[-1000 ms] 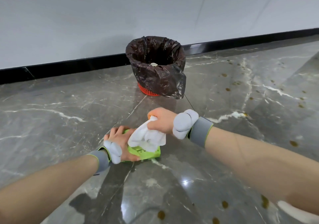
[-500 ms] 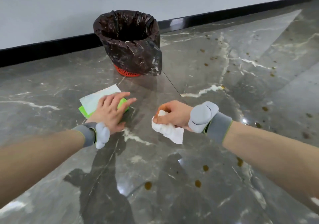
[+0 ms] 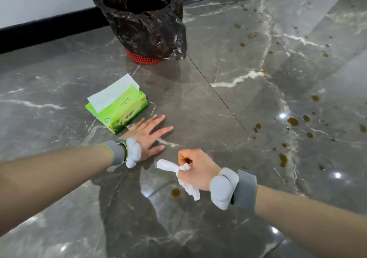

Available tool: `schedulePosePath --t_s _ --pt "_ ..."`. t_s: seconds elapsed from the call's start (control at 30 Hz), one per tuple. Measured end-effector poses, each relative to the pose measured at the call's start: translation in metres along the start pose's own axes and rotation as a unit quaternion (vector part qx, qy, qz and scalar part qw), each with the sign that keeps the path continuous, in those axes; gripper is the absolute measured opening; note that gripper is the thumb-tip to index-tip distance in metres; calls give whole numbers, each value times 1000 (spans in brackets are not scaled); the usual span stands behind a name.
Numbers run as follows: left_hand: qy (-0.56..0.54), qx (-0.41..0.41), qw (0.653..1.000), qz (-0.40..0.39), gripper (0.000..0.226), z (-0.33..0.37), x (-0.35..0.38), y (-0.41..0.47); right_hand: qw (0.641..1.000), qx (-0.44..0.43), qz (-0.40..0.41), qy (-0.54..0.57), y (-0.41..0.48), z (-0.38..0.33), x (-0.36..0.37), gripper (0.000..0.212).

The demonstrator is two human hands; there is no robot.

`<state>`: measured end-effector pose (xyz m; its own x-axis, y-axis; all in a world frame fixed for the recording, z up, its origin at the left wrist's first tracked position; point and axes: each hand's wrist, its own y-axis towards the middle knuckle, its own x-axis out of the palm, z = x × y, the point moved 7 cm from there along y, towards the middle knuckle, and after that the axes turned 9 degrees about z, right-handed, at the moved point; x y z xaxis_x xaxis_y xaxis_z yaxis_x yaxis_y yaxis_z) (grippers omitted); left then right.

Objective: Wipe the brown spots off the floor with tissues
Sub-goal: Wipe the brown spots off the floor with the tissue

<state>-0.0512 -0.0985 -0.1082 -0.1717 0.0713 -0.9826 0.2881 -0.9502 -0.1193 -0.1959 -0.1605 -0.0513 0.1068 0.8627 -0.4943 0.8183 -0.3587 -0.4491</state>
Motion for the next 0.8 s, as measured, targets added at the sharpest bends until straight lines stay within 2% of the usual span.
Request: schedulePosePath --t_s 0.1,0.17,0.23,0.33,0.4,0.43,0.47,0.53,0.57,0.63,0.7,0.8 --pt "50 48 997 33 65 7 6 18 985 -149 3 -84 -8 -7 21 19" --pt "68 55 995 46 63 13 9 28 971 -215 -20 -105 -15 0 38 37" --pt "64 44 996 47 72 16 16 39 961 -254 -49 -102 -18 13 50 47" --pt "38 34 997 55 74 15 21 41 945 -309 -45 -96 -27 21 60 32" --pt "31 36 997 62 69 12 25 40 923 -360 -14 -134 -30 28 65 19" --pt "28 35 997 61 67 10 27 39 910 -383 -2 -158 -30 35 69 19" --pt "27 39 997 69 67 11 26 40 900 -394 -13 -184 -32 41 73 23" --pt "26 41 996 71 67 11 26 40 880 -406 -56 -241 -41 55 80 45" --pt "26 39 996 74 67 11 25 41 857 -422 -70 -287 -46 60 79 55" --pt "13 43 996 74 68 14 28 41 814 -448 -92 -359 -54 66 78 61" --pt "14 41 996 74 68 8 26 42 804 -454 -111 -368 -48 65 78 57" --pt "20 42 996 74 69 11 27 44 813 -428 -102 -382 -43 69 72 55"
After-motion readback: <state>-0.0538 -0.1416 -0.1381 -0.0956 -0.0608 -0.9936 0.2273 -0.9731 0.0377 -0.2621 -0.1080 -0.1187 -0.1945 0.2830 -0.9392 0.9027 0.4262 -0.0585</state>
